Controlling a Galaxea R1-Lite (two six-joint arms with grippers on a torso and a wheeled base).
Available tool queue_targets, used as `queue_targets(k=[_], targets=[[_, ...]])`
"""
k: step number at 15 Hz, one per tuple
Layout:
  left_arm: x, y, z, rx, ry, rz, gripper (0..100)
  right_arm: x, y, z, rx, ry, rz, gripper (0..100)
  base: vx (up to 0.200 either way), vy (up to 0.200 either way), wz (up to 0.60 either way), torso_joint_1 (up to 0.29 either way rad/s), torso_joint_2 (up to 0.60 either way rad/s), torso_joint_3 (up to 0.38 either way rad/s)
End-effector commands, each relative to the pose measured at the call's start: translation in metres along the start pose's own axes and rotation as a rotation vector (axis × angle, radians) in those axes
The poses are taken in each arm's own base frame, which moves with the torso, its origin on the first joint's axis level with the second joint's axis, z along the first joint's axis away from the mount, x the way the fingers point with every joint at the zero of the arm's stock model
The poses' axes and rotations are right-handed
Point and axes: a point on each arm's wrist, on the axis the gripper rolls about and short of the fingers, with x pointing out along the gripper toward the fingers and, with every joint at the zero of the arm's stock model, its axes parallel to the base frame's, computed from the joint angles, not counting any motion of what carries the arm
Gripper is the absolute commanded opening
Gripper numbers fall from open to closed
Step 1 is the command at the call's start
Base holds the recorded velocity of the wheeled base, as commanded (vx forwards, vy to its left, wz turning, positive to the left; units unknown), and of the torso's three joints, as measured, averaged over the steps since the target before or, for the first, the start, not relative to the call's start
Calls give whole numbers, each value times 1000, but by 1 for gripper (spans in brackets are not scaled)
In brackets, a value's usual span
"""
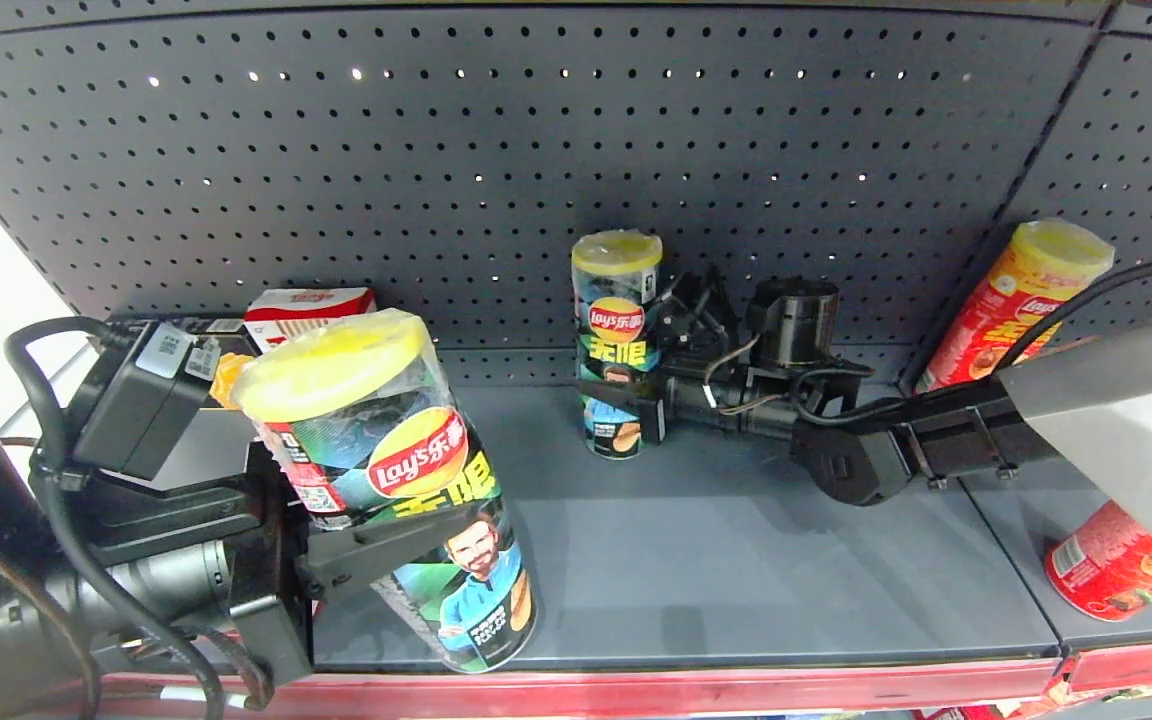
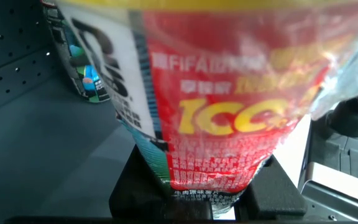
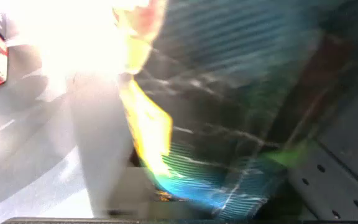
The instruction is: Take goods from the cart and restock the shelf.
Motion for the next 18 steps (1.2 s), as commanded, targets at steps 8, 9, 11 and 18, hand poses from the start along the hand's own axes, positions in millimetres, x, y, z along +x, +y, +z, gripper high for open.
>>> queue_targets(k=[8, 9, 11, 18], targets=[[-8, -1, -1, 0, -2, 23, 0, -25, 17, 27, -10, -16, 21, 0, 0, 0, 0, 0, 0, 0], [-8, -1, -1, 0, -2, 23, 0, -30, 22, 31, -10, -17, 26, 0, 0, 0, 0, 0, 0, 0], [-8, 0, 0, 2, -5, 23, 0, -46, 44, 42, -8, -20, 52, 0, 0, 0, 0, 0, 0, 0], [-6, 2, 1, -16, -6, 26, 0, -87, 110, 31, -32, -55, 107, 0, 0, 0, 0, 0, 0, 0]])
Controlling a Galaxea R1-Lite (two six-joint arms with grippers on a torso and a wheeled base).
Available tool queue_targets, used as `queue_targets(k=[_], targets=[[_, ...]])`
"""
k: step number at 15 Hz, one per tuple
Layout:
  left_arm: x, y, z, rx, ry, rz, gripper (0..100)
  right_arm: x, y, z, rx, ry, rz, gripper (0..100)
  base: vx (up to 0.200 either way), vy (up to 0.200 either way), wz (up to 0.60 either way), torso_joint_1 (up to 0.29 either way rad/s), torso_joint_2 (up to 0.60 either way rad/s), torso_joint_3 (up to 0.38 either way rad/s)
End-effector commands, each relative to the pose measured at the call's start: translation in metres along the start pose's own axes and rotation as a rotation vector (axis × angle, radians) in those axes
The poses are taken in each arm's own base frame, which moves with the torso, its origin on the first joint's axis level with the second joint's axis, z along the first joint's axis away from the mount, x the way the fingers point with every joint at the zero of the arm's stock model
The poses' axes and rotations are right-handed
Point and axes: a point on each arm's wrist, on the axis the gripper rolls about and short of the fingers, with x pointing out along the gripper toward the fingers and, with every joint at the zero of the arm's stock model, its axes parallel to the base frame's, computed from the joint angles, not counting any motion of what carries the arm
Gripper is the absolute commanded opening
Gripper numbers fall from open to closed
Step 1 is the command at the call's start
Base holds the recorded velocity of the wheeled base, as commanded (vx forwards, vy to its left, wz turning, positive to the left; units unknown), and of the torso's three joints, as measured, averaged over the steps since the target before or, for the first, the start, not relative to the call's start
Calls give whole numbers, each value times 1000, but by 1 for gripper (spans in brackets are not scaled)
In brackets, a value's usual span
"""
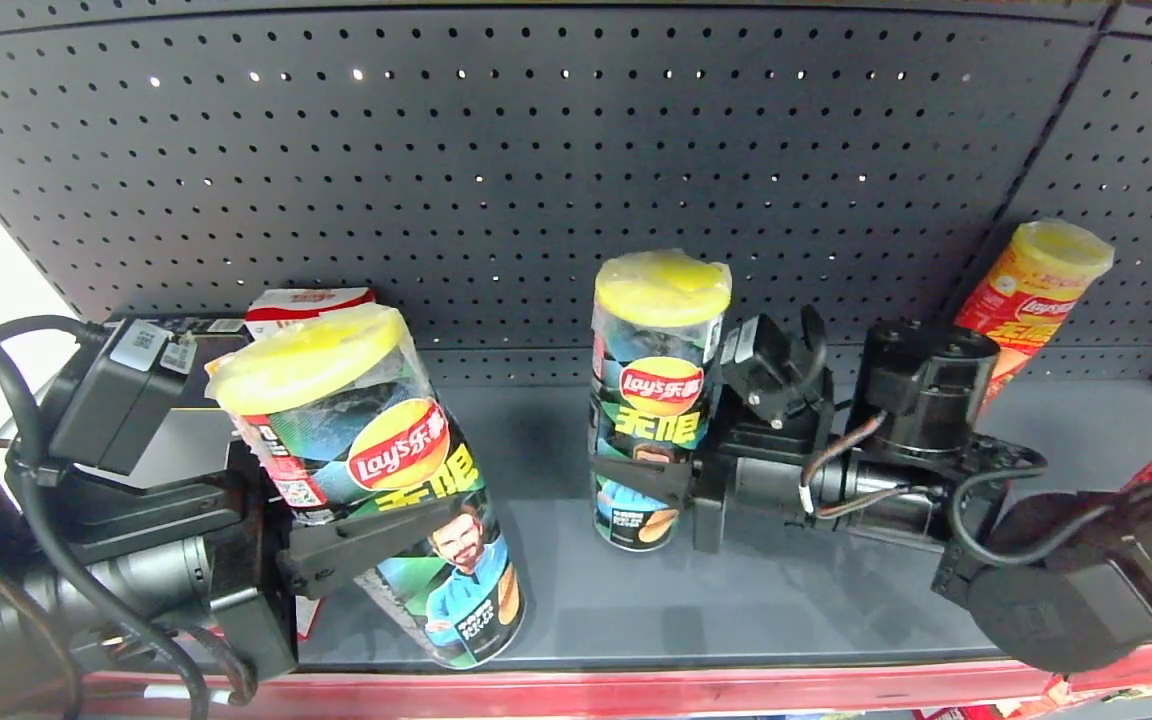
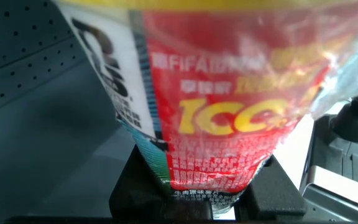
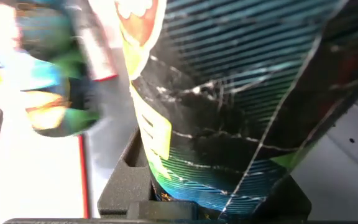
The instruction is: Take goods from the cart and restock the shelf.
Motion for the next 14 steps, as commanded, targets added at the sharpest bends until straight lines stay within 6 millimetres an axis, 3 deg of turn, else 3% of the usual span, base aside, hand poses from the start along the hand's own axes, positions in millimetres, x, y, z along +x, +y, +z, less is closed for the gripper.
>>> queue_targets(k=[1, 6, 14], targets=[[0, 1, 0, -4, 2, 3, 0, -15, 22, -10, 2, 0, 21, 0, 0, 0, 0, 0, 0, 0], [1, 2, 2, -2, -3, 6, 0, -14, 18, -38, 33, 54, 18, 0, 0, 0, 0, 0, 0, 0], [0, 2, 2, 0, -5, 12, 0, -9, 20, -50, 42, 69, 39, 0, 0, 0, 0, 0, 0, 0]])
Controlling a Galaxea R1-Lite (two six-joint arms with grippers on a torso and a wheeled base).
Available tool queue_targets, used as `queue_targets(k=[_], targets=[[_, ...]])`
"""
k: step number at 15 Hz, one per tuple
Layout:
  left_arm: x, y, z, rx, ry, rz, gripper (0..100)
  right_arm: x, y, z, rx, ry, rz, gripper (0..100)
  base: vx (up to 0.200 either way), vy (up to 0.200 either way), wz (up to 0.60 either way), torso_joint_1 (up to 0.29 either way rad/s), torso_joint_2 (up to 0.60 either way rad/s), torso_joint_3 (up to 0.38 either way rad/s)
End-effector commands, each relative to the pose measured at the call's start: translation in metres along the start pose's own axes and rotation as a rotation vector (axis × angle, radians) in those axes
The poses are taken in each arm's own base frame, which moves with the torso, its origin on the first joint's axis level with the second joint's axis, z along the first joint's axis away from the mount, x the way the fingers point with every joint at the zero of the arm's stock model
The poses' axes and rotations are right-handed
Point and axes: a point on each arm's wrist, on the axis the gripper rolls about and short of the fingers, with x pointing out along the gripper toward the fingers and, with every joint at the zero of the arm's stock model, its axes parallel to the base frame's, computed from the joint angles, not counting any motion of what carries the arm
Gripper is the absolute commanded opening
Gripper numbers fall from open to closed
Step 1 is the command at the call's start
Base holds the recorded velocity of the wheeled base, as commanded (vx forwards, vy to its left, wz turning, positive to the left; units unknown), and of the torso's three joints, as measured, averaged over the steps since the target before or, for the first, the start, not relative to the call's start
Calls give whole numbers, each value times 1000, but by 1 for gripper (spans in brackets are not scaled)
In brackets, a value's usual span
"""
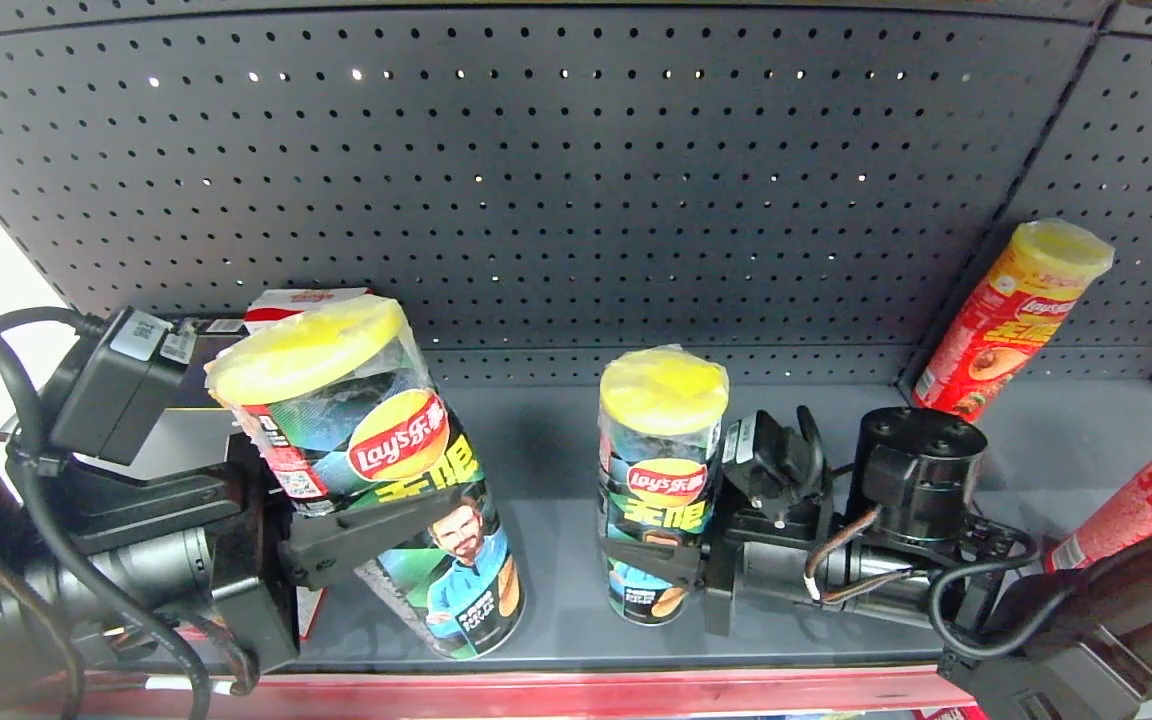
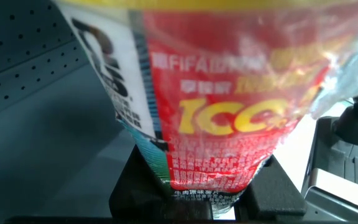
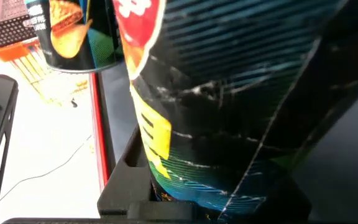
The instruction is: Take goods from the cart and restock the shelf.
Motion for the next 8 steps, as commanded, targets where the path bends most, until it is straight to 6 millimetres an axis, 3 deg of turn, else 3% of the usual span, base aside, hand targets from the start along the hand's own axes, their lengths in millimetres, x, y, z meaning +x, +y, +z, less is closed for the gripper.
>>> queue_targets(k=[1, 3, 4, 8], targets=[[-2, 1, -1, -2, 1, 9, 0, 0, 3, -5, 9, 15, 8, 0, 0, 0, 0, 0, 0, 0], [-2, 1, -1, -2, 1, 9, 0, -3, 6, -9, 11, 27, 11, 0, 0, 0, 0, 0, 0, 0], [-2, 1, 0, -1, 0, 9, 0, -4, 6, -10, -9, 30, 9, 100, 0, 0, 0, 0, 0, 0], [-2, 1, 0, 1, -3, 9, 0, -11, 7, -11, -17, 43, -1, 100, 0, 0, 0, 0, 0, 0]])
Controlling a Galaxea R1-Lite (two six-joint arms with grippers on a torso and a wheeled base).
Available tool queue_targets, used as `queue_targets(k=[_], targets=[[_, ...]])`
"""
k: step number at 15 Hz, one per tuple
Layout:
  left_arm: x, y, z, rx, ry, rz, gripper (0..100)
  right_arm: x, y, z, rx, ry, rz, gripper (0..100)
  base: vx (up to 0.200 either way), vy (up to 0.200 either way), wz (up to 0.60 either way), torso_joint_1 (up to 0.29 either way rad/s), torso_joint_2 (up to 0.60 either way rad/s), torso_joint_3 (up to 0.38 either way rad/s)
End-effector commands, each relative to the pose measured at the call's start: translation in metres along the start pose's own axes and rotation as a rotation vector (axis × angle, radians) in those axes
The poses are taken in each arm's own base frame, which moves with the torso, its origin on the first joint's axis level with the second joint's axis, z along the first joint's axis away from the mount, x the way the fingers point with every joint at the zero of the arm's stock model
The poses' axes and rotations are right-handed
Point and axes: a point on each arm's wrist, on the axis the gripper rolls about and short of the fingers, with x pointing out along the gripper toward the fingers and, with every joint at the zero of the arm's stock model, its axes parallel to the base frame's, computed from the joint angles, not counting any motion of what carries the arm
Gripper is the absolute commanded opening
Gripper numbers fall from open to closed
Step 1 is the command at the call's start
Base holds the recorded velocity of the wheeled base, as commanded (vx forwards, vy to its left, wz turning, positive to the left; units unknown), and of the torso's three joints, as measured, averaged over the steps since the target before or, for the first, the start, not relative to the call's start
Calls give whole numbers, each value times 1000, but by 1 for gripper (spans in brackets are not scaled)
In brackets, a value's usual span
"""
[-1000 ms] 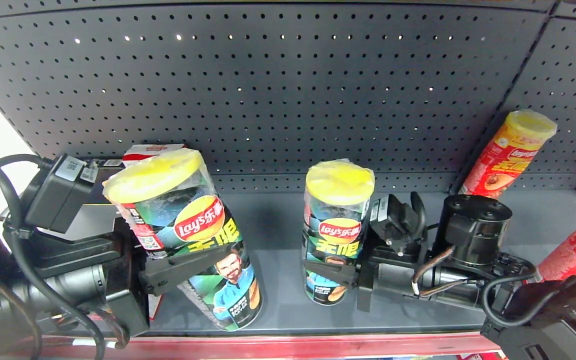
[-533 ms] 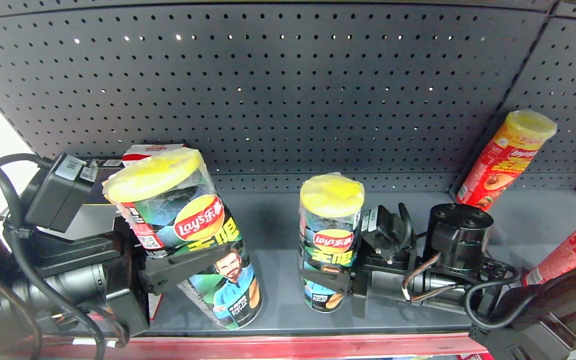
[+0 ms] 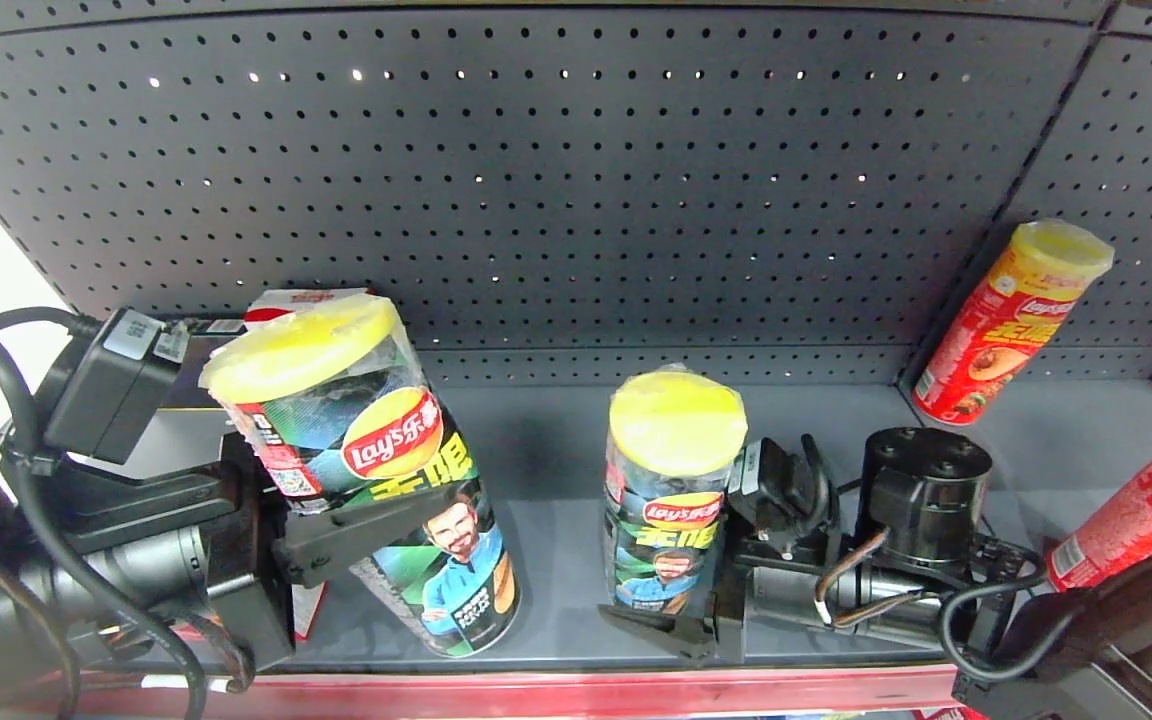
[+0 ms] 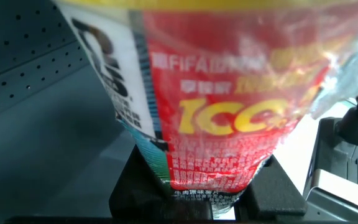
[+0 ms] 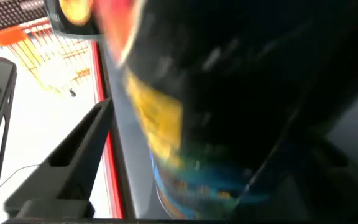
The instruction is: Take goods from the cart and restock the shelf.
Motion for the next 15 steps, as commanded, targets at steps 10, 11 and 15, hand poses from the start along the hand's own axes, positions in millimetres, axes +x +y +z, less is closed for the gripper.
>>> queue_targets(k=[10, 11, 15], targets=[[-1, -1, 0, 1, -2, 0, 0, -84, 29, 22, -13, -11, -95, 100, 0, 0, 0, 0, 0, 0], [-1, -1, 0, 1, -2, 0, 0, -98, 32, 29, -20, -24, -137, 100, 0, 0, 0, 0, 0, 0], [0, 0, 2, 5, -7, -2, 0, -156, 54, 49, -37, -44, -312, 100, 0, 0, 0, 0, 0, 0]])
